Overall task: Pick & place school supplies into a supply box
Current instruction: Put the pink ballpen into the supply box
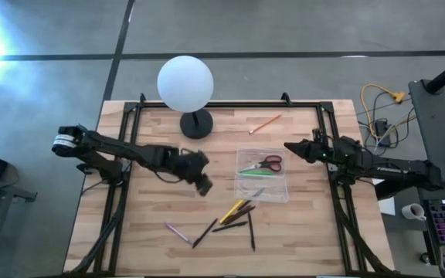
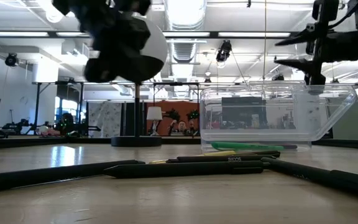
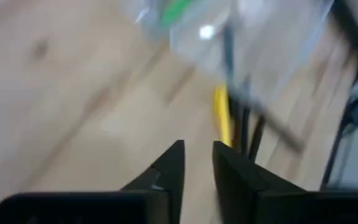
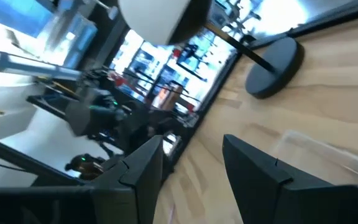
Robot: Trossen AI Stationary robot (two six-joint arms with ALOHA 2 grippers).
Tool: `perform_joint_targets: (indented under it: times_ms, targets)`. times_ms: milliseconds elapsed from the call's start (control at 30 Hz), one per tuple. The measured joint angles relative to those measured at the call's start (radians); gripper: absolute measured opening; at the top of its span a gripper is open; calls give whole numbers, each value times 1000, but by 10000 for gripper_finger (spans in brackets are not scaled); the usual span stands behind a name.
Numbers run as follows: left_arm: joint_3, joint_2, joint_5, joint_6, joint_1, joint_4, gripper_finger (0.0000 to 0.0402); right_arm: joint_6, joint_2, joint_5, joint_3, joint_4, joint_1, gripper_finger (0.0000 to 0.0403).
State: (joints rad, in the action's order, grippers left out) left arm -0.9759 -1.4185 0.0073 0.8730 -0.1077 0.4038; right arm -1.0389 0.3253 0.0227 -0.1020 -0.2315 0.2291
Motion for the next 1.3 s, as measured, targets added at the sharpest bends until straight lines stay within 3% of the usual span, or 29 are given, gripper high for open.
perform_joint_targets:
  times_ms: [133,267,500,800,967,1167,1300]
  targets:
    - [-14,0,11,-83,-104,32,113,23,61,-12,0,0,0,160]
    - [-2,0,105,-193,-253,51,130,56,119,-60,0,0,0,160]
    - [-3,-56,63,-302,-443,184,132,78,192,-137,1,13,0,160]
    - [-26,-207,57,-460,-508,191,132,49,199,-139,1,13,0,160]
    - [-35,-278,52,-472,-522,187,132,89,201,-133,-39,40,0,160]
    - [-39,-362,14,-472,-516,192,121,221,201,-94,-158,247,0,160]
    - [-38,-388,10,-472,-513,199,72,324,201,-47,-264,433,0,159]
